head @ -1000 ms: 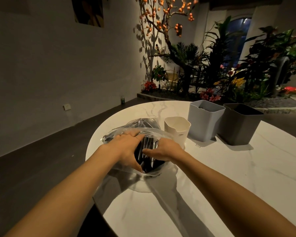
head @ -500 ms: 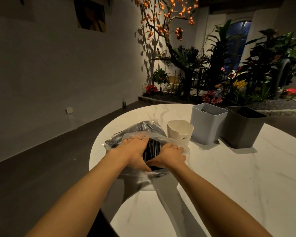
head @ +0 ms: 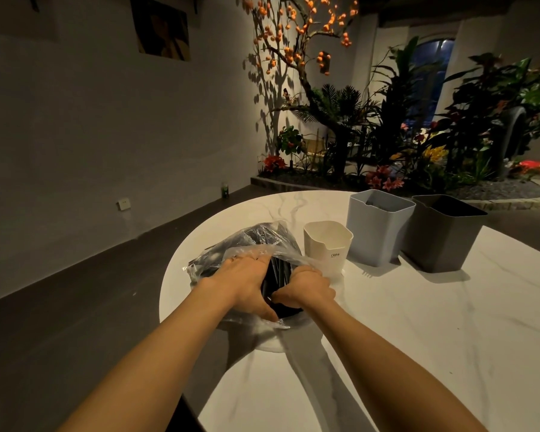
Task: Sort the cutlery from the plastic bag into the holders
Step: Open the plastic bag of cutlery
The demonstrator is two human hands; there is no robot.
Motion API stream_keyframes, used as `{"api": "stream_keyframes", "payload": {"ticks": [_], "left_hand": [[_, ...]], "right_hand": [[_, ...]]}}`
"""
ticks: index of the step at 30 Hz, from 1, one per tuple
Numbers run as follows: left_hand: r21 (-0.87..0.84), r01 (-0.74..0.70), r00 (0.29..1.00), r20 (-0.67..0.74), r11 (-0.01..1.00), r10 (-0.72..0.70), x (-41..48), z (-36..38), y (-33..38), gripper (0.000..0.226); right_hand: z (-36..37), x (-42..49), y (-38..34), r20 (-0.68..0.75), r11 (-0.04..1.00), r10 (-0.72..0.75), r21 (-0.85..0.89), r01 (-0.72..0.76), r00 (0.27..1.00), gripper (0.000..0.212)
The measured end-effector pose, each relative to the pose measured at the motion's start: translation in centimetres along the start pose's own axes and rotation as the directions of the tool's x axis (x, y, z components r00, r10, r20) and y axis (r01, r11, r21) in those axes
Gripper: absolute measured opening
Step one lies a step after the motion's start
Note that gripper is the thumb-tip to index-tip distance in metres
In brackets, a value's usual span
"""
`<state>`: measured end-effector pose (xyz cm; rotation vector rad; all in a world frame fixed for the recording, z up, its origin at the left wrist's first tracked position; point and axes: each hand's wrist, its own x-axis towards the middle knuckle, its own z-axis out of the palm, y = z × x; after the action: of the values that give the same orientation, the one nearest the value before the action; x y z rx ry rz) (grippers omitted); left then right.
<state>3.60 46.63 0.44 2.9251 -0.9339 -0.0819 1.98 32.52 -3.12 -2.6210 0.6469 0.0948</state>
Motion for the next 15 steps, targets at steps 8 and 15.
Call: {"api": "stream_keyframes", "payload": {"ticks": [8,15], "left_hand": [[-0.030,0.013,1.000,-0.011,0.999,-0.013,-0.3,-0.6,0.9,0.106],[-0.071,0.018,0.999,-0.043,0.997,-0.021,-0.6,-0.9,1.1,0.116]], "right_hand": [[-0.9,0.4,-0.1,0.023,0.986,-0.145,-0.083,0.146,0.989,0.027],[-2.3,-0.1,-0.1,0.053,0.948,-0.229,-0.216,0.235,0.972,0.015]]}}
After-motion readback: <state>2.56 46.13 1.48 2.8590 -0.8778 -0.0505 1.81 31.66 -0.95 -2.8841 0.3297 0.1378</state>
